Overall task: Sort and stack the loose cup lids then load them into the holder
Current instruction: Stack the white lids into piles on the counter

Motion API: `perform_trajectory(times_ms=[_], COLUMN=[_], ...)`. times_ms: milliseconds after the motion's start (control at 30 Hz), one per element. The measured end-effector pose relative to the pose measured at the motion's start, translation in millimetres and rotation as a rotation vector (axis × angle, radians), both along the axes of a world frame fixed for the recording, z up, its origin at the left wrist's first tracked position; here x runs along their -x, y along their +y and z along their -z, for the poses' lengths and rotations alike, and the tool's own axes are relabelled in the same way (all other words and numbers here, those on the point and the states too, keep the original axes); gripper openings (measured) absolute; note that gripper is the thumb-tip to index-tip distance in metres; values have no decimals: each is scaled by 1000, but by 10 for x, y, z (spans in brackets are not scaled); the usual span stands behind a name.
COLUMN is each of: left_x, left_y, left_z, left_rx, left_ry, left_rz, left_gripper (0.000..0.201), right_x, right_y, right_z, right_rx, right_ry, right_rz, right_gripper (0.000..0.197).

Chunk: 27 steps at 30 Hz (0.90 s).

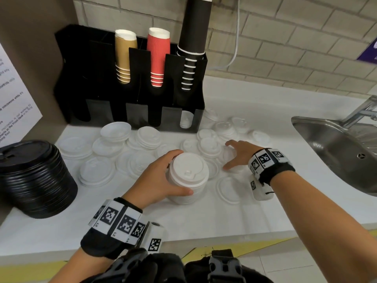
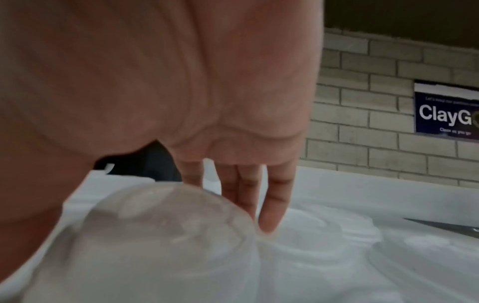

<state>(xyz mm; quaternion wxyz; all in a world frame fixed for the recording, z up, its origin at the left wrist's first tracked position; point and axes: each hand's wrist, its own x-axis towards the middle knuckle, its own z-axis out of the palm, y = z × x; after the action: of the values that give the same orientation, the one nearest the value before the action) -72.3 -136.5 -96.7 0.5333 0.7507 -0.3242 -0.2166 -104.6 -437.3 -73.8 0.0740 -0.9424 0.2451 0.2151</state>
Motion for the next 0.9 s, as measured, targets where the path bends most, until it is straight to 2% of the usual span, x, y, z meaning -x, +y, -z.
perform_trajectory(times_ms=[133,267,500,667,800,900], left_x=[-3,-3,-11,-17,-12,-7], left_y=[0,-5,1,-6,-26,-32], left_z=[-4,5,25,48,65,60], left_rx=[-2,-1,-10,-21,-13,-10], left_ry=[1,3,3,-1,0,6], left_rz=[2,1,2,-5,-29,-29], left_gripper=[78,77,77,78,81,81], right_x=[-31,-48,-52,48,272,445], right_y=[40,29,-23,20,353,695], right_z=[53,-45,-240,-430,-511,-520], right_rx=[31,-31,-208,-273,-545,-719], right_ry=[-42,-148,-521,-719,-949,-944], right_rz=[-32,-45,62,166,159,29], right_gripper=[93,77,72,71,60,54])
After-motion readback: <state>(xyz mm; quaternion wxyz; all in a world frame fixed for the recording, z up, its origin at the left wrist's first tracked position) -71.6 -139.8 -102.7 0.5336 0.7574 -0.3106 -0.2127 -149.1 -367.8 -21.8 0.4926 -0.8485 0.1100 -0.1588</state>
